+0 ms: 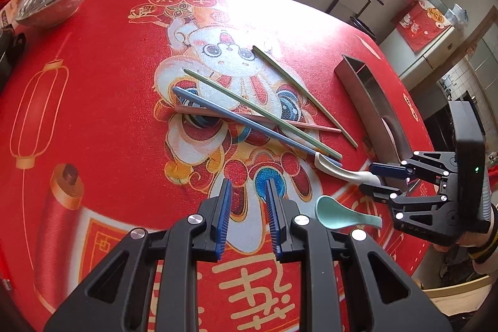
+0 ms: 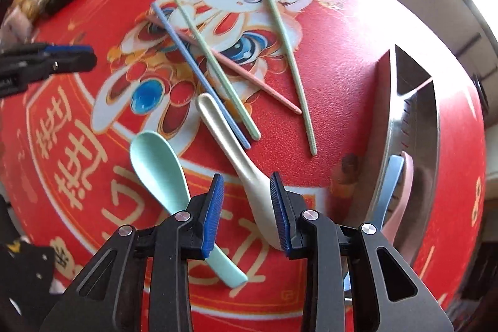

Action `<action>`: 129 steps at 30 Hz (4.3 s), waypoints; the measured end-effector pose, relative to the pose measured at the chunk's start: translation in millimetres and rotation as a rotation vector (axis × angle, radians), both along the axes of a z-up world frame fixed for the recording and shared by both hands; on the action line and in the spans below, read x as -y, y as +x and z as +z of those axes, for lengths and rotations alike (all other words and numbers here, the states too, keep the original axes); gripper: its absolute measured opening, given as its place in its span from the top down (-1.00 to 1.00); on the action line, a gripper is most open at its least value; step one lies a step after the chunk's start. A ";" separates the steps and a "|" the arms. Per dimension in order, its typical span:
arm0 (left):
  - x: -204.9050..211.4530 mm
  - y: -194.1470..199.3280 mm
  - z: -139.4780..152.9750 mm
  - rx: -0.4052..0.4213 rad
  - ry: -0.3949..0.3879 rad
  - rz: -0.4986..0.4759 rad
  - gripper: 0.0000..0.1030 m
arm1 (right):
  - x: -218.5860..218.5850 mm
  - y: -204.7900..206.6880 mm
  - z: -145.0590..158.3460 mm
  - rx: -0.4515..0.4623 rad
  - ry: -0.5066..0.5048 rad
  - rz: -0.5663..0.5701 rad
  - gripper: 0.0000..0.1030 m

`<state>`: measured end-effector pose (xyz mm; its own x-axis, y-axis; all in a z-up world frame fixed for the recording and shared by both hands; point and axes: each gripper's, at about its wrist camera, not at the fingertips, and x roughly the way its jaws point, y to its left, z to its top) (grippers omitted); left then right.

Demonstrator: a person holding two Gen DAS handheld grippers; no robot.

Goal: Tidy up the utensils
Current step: 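Move the right tool to the white spoon handle and close on it, then lift the white spoon off the cloth with the right tool, then close the left tool on the blue chopstick while the right tool holds the white spoon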

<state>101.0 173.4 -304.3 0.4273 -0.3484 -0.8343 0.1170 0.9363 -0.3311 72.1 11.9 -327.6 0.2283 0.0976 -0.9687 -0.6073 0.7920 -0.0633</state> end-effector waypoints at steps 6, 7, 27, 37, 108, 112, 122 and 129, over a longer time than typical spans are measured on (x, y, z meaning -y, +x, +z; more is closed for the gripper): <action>-3.0 -1.6 -4.9 -0.013 -0.012 0.021 0.58 | -7.8 -5.3 -8.6 0.023 -0.094 0.100 0.49; -2.8 -1.2 -5.1 -0.014 -0.014 0.022 0.58 | -7.4 -4.1 -8.9 0.027 -0.097 0.094 0.57; -1.8 1.8 -6.2 -0.020 -0.023 0.021 0.58 | 3.0 17.6 -3.5 -0.045 0.054 -0.033 0.90; -4.8 -6.5 -13.3 -0.037 0.005 0.038 0.50 | -6.2 16.2 -2.3 0.022 -0.054 0.120 0.66; -10.4 16.0 -16.2 -0.049 0.085 0.029 0.21 | 23.6 38.8 -7.5 -0.060 0.232 -0.241 0.67; -2.7 33.2 -15.6 -0.037 0.085 -0.003 0.21 | 38.7 35.3 5.7 -0.051 0.311 -0.294 0.67; 0.2 72.2 -15.2 -0.027 0.070 -0.086 0.21 | 55.9 27.6 12.0 -0.060 0.385 -0.333 0.67; 3.8 91.4 -24.7 -0.044 0.065 -0.196 0.21 | 57.8 28.6 12.4 -0.062 0.389 -0.338 0.67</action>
